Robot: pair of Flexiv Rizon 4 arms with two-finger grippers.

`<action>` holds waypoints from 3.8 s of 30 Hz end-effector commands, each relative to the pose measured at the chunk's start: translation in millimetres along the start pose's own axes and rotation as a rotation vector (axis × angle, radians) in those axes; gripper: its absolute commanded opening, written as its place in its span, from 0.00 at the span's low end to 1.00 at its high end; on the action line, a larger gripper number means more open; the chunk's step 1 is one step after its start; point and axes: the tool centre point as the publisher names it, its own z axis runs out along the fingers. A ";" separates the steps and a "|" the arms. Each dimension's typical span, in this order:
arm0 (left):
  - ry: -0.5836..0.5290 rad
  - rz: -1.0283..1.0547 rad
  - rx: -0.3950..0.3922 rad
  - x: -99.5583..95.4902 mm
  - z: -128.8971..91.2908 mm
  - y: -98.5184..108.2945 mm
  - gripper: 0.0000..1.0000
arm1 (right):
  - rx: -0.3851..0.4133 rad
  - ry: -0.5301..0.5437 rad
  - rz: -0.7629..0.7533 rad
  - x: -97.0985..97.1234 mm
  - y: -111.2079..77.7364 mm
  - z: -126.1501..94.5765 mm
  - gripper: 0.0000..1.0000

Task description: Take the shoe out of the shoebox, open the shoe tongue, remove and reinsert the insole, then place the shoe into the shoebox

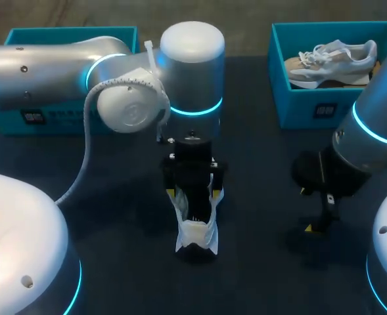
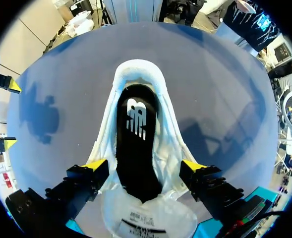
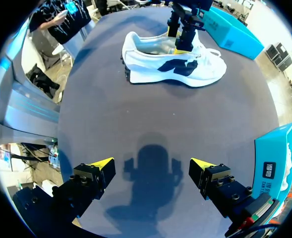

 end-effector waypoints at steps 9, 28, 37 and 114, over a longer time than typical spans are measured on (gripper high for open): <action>-0.033 0.028 0.024 4.4 -8.4 -4.0 1.00 | -0.001 -0.003 0.000 1.8 -0.6 0.0 1.00; -0.032 0.031 -0.070 4.0 -15.7 -17.8 1.00 | -0.001 -0.003 0.000 1.8 -0.6 0.0 1.00; -0.015 -0.009 -0.093 9.1 -17.1 1.0 1.00 | -0.001 -0.003 0.000 1.8 -0.6 0.0 1.00; -0.147 0.071 -0.042 38.5 -101.9 97.8 1.00 | -0.001 -0.003 0.000 1.8 -0.6 0.0 1.00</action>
